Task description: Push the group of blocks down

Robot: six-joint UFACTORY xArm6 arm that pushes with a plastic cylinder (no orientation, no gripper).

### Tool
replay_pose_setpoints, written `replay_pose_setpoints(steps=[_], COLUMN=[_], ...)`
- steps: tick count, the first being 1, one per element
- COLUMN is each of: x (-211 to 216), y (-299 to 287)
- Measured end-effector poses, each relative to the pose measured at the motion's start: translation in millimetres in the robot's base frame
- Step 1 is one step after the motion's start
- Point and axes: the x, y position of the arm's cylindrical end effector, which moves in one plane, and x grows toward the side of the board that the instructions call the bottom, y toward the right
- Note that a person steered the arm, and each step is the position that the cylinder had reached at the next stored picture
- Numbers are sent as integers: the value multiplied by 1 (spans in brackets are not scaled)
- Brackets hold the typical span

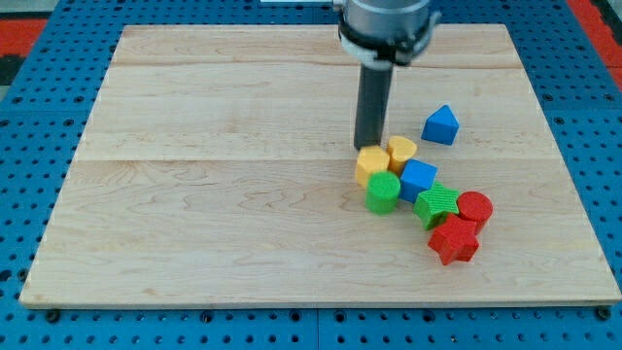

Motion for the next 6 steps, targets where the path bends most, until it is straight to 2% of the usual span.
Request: replay_pose_setpoints(steps=[1, 2, 3, 4, 5, 6], x=[30, 5, -7, -50, -50, -7], y=[14, -4, -48, -39, 8, 48])
